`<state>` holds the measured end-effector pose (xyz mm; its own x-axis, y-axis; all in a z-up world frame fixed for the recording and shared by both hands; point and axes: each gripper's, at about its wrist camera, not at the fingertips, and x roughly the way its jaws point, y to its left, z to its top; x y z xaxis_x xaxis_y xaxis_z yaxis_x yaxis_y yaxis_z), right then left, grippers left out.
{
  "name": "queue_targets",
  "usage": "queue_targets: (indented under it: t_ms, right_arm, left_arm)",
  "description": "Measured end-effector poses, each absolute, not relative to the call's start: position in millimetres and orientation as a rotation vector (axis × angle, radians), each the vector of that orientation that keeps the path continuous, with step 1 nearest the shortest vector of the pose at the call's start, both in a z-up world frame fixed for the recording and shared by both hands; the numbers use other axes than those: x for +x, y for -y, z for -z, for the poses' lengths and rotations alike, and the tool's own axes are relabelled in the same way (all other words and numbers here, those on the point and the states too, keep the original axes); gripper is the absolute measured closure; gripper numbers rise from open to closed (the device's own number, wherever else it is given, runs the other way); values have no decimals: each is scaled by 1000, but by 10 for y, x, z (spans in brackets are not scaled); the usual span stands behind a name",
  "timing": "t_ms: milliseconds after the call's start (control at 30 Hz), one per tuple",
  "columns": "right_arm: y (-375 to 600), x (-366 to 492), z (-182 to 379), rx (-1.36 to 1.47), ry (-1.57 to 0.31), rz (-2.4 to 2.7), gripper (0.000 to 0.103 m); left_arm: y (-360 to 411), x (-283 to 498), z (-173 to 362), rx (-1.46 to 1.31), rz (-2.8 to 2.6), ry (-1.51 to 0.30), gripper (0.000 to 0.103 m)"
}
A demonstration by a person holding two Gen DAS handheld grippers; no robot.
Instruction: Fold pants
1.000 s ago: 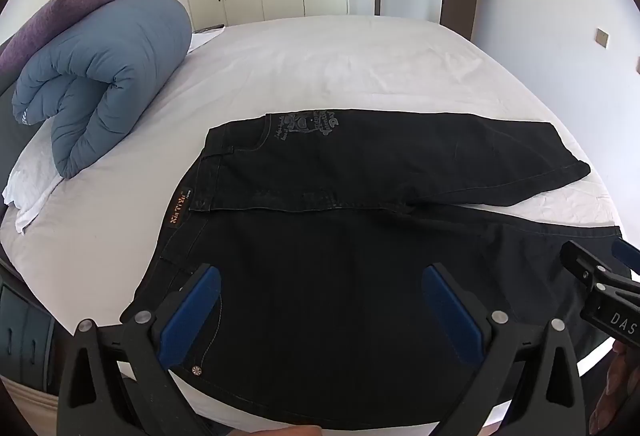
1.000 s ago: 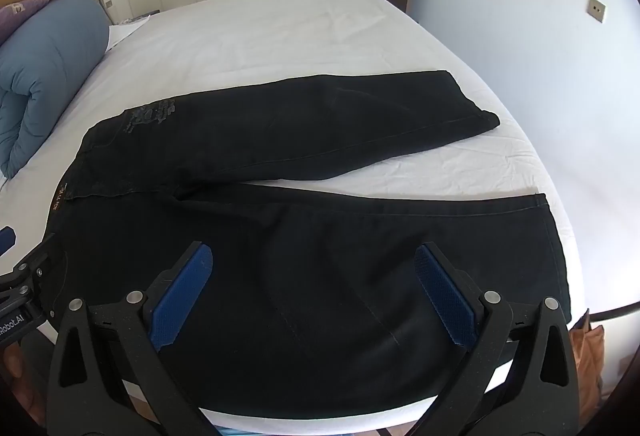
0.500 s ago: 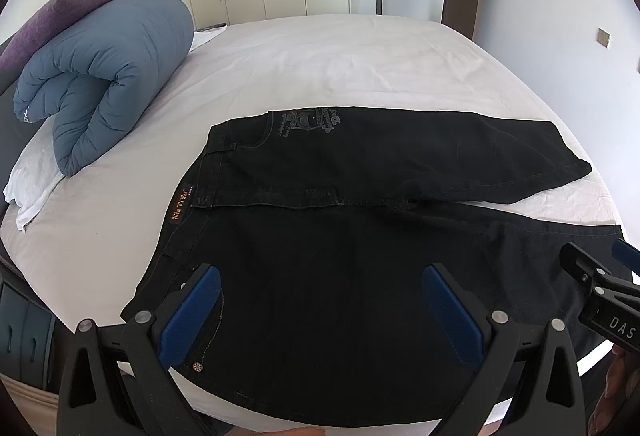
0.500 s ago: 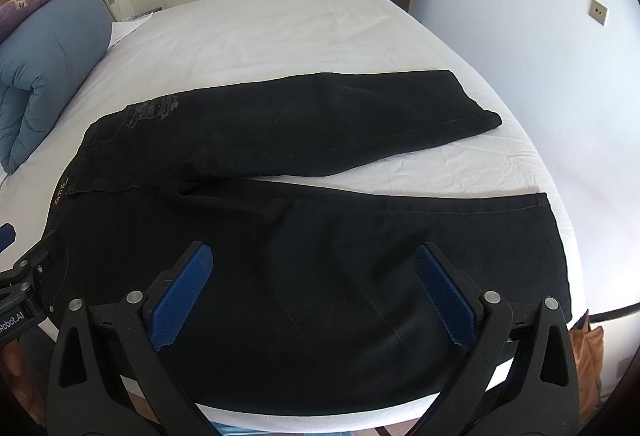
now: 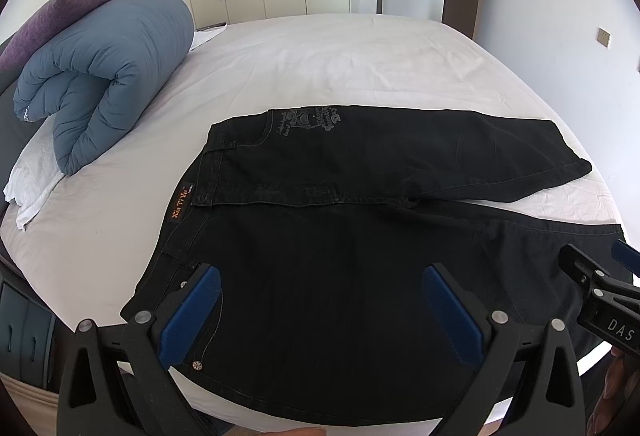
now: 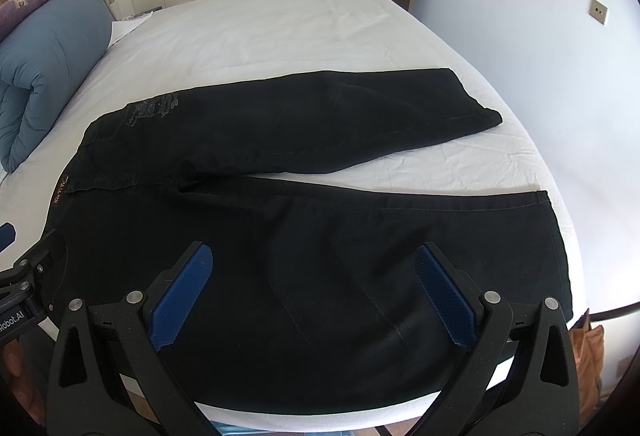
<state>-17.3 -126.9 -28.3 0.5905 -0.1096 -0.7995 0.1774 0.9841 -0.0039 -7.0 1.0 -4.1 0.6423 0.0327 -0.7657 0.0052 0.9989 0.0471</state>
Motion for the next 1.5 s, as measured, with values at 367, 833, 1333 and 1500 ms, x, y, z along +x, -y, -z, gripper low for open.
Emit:
queue_targets:
  t_ms: [367, 833, 1333, 1500]
  right_arm:
    - [1253, -178, 297, 80, -926, 165, 0]
    - [1234, -193, 311, 81, -928, 162, 0]
    - [1201, -174, 312, 76, -932, 153, 0]
    - [1174, -159, 313, 72, -935, 146, 0]
  left_arm:
    - [-16, -69, 45, 45, -16, -876, 0]
    - [-12, -73, 50, 45, -15, -875, 0]
    - [-7, -78, 61, 47, -15, -878, 0]
    - [-18, -62, 71, 39, -5, -885, 0]
